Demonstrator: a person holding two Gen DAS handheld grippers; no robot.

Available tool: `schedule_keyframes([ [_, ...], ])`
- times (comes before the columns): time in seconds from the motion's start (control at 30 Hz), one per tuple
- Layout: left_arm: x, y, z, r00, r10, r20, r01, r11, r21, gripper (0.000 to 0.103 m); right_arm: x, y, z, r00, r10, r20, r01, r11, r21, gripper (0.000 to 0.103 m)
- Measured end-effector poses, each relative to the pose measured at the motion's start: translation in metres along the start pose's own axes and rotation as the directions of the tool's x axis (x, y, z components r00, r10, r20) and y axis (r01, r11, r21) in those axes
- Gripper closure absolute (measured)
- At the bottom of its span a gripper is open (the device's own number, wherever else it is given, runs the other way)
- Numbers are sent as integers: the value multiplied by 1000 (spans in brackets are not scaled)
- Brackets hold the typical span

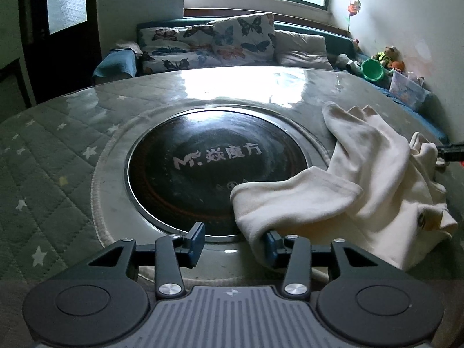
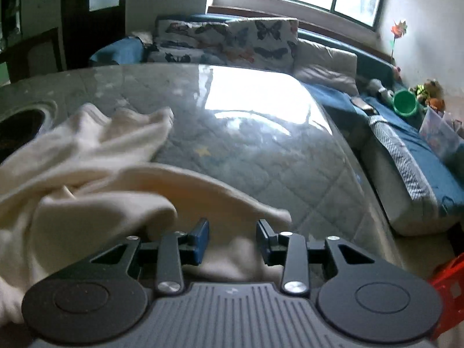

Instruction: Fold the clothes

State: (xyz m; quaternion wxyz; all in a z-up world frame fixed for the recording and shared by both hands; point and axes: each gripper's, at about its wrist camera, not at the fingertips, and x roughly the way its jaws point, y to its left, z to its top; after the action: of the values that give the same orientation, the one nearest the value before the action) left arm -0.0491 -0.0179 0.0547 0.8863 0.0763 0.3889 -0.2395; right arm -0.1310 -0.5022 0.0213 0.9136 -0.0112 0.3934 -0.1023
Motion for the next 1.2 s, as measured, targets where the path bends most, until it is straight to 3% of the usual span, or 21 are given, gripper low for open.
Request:
schedule_keyframes([
  [0.2, -3, -6, 1, 1000, 22, 9, -22, 999, 38, 57, -9, -2, -8, 1000, -19, 17, 19, 1000, -15, 67],
  [0.47, 0, 9, -11, 998, 53, -21, -53, 999, -4, 55, -19, -26, -14, 992, -121, -30, 122, 993, 5, 67],
  [0.6, -8, 10, -9, 999, 48, 5, -48, 999, -2, 52, -33, -27, -15, 998, -60, -5, 60, 997, 38, 67],
  [0.7, -13, 11, -5, 998, 55, 24, -55, 998, 3, 51, -34, -24, -17, 996, -93, -2, 93, 995, 17, 67],
  [0.87, -21, 7, -4, 997, 56, 47, -58, 997, 41, 48, -23, -34, -21, 997, -75, -18, 76, 992, 99, 67],
  [0.93, -22, 5, -5, 997, 65, 44, -68, 996, 60, 47, -24, -33, -22, 998, -57, -11, 58, 993, 102, 76],
  [0.97, -22, 4, -6, 997, 70, 41, -72, 995, 67, 47, -25, -31, -23, 999, -48, -7, 49, 994, 96, 90],
  [1.0, -22, 5, -6, 997, 74, 38, -76, 995, 66, 46, -26, -30, -23, 999, -54, -3, 54, 995, 83, 96],
  [1.2, -21, 9, -8, 996, 83, 31, -85, 994, 68, 42, -38, -43, -25, 981, -194, 15, 194, 981, 34, 96],
])
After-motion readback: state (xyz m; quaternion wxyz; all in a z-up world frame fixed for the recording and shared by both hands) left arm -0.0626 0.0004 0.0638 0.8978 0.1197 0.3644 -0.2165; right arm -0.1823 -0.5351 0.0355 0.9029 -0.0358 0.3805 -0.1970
